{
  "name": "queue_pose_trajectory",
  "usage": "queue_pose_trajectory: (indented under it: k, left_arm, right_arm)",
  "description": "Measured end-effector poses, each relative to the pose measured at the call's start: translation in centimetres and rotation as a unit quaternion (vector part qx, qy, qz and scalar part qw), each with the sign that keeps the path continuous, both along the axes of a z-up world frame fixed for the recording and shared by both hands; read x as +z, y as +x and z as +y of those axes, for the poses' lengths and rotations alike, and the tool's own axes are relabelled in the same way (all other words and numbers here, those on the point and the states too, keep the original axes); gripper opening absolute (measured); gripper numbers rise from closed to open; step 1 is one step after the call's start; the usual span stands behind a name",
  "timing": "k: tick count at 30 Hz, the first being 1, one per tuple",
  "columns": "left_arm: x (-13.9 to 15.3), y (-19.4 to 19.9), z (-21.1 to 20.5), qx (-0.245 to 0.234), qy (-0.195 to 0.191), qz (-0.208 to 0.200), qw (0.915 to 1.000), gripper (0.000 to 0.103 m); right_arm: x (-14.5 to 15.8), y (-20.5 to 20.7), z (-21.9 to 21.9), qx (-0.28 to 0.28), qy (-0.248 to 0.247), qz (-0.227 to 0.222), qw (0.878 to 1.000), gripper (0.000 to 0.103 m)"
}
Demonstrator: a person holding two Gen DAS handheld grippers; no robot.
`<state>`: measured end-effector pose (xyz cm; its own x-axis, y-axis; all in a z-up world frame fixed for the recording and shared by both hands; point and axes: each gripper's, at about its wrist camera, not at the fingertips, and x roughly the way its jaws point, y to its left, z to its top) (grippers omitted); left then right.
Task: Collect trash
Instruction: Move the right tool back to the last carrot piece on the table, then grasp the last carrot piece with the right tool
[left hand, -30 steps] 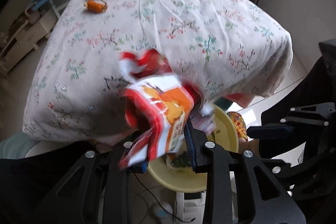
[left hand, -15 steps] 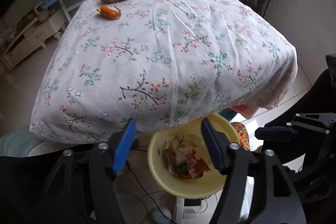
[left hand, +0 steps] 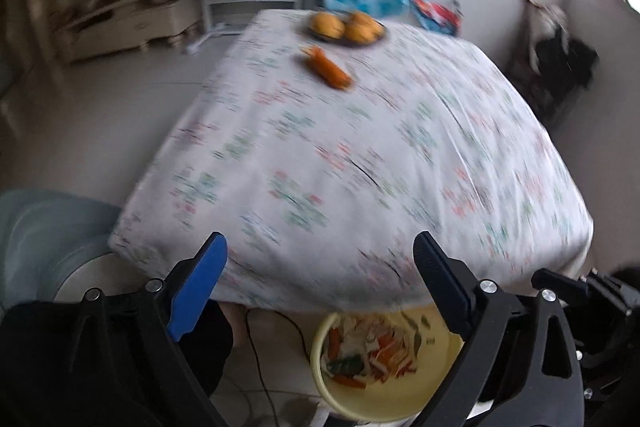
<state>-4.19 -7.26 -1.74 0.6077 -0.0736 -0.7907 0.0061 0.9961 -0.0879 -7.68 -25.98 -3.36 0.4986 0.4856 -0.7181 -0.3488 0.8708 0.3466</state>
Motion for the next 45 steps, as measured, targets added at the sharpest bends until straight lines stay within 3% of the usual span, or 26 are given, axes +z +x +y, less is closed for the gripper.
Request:
queue_pose_trajectory:
  k: [8, 12, 20, 25, 35, 41, 45]
  left_arm:
    - [3.1, 5.5, 5.0, 0.078, -0.02, -0.034, 0.9962, 0.094]
    - [3.2, 6.6, 6.1, 0.1, -0.019, -0.052, 0.9935, 0.095]
    - [2.0, 7.5, 7.7, 0.12, -0.046, -0.026, 0.9914, 0.095]
    - [1.3, 7.7, 8.3, 0.128, -0.064, -0.012, 0.9896, 0.095]
    - [0.9, 7.7, 7.2, 0.112, -0.054, -0.006, 0.9922, 0.096]
    - [0.9, 7.6, 6.7, 0.105, -0.047, -0.003, 0.9934, 0.096]
    - [0.9, 7.6, 6.3, 0.1, -0.041, -0.003, 0.9941, 0.096]
  right_arm:
    - [2.4, 8.9, 4.2, 0.027, -0.011, -0.039, 0.999, 0.062]
    - [2.3, 14.5, 6.0, 0.025, -0.025, -0.041, 0.999, 0.062]
    - [0.8, 21.6, 8.3, 0.018, -0.057, -0.035, 0.998, 0.062]
    - [-0.1, 23.3, 9.6, 0.028, -0.071, -0.027, 0.997, 0.062]
    - [-1.6, 24.5, 10.0, 0.032, -0.085, -0.004, 0.996, 0.056]
    - [-1.9, 24.4, 10.0, 0.032, -0.09, -0.003, 0.995, 0.046]
    - [-1.9, 24.2, 9.9, 0.031, -0.092, -0.006, 0.995, 0.032]
